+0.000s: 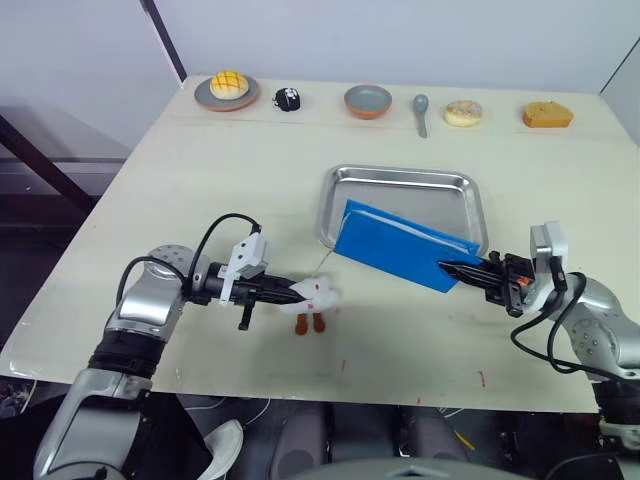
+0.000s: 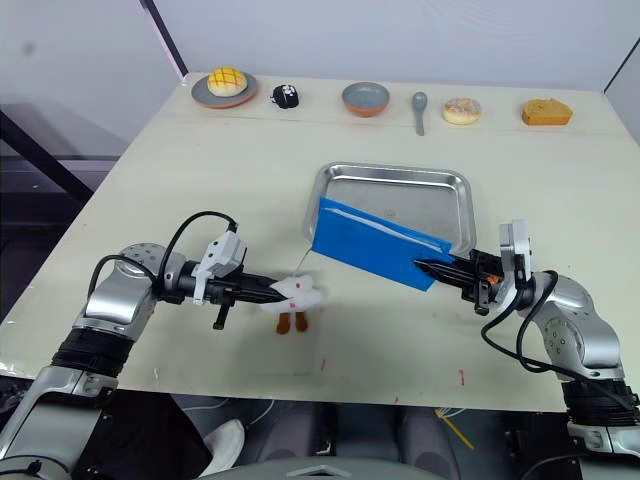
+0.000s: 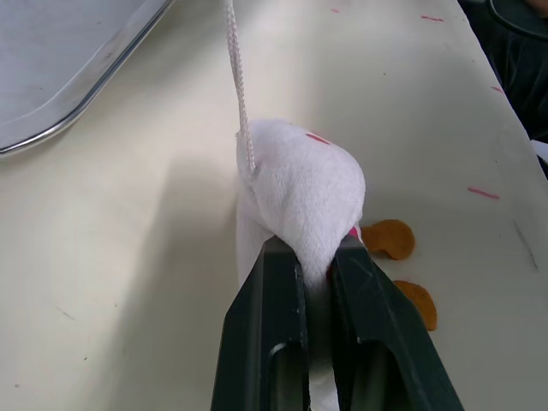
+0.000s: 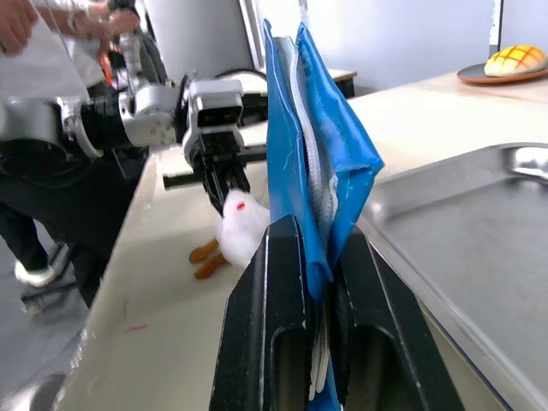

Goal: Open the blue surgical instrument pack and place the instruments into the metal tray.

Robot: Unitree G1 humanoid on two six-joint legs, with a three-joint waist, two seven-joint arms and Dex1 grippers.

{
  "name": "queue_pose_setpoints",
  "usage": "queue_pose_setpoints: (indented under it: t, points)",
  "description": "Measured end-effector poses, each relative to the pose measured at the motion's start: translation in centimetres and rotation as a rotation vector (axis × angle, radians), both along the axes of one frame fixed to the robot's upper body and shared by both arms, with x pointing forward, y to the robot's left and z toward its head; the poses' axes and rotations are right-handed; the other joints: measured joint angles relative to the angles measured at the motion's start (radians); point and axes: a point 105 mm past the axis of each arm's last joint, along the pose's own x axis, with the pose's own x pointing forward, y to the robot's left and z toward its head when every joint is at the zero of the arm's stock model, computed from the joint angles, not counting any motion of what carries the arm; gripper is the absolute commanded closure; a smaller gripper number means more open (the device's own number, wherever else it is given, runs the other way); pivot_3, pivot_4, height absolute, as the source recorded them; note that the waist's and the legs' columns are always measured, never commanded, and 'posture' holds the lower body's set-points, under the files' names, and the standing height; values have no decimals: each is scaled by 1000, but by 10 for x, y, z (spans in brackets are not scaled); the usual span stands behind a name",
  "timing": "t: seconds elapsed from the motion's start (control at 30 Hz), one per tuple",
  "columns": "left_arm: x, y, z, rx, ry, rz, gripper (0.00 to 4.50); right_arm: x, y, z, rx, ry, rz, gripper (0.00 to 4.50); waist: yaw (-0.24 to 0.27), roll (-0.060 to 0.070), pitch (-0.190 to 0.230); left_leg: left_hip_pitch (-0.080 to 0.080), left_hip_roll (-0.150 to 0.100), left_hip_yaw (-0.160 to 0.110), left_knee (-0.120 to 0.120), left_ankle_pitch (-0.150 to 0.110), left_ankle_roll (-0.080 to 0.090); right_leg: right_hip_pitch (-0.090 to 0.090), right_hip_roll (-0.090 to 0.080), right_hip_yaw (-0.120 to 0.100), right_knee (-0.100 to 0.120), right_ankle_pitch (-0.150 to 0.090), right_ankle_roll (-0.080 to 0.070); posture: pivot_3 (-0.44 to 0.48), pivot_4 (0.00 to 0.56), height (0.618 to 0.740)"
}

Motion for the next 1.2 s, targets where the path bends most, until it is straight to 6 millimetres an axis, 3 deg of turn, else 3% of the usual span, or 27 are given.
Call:
queue_pose_setpoints:
  t: [0.33, 0.47, 0.6, 0.63, 0.7, 0.73, 0.8, 0.83, 0.93, 1.2]
  points:
    - [6, 19, 5, 85, -17, -2, 4482, -2, -3, -8, -142, -86, 35, 4500, -14, 0, 0, 0, 1, 1, 0, 0, 0, -1, 1, 0, 1, 0, 0, 0, 150, 732]
    - [9, 25, 5, 105, 1, 11, 4482, -5, 3, -21, -238, -136, 79, 4500, -28, 0, 0, 1, 1, 0, 0, 0, 0, -2, 1, 1, 4, 0, 0, 0, 150, 732]
    - [9, 30, 5, 116, 11, 23, 2775, -3, 4, -22, -252, -154, 80, 4500, -28, 0, 0, 1, 1, 0, 0, 0, 0, -2, 1, 2, 4, 0, 0, 0, 150, 732]
    - [9, 30, 5, 116, 11, 23, 2627, -3, 4, -22, -252, -154, 79, 4500, -28, 0, 0, 1, 1, 0, 0, 0, 0, -2, 1, 2, 4, 0, 0, 0, 150, 732]
    - [9, 30, 4, 117, 14, 25, 1735, -3, 4, -22, -251, -155, 79, 4500, -27, 0, 0, 1, 1, 0, 0, 0, 0, -2, 1, 2, 4, 0, 0, 0, 150, 732]
    - [9, 30, 4, 117, 15, 26, 1735, -3, 4, -22, -250, -155, 79, 4500, -27, 0, 0, 1, 1, 0, 0, 0, 0, -2, 1, 2, 4, 0, 0, 0, 150, 732]
    - [8, 31, 3, 117, 30, 32, 1167, -3, 5, -22, -250, -157, 80, 4500, -26, 0, 0, 1, 1, 0, 0, 0, 0, -2, 1, 2, 4, 0, 0, 0, 150, 732]
    - [7, 33, 2, 121, 38, 36, 498, -2, 5, -22, -251, -158, 78, 4500, -25, 0, 0, 1, 1, 0, 0, 0, 0, -2, 1, 2, 4, 0, 0, 0, 150, 732]
    - [6, 37, 4, 126, 54, 47, 32, -2, 4, -24, -253, -154, 76, 4500, -25, 0, 0, 1, 1, 0, 0, 0, 0, -2, 1, 2, 4, 0, 0, 0, 150, 732]
    - [-5, 35, 38, 58, 98, 26, 32, 1, 1, -26, -254, -148, 72, 4500, -24, -2, 2, 0, 1, -1, 0, 0, 0, -4, 0, 3, 5, 0, 0, 0, 150, 732]
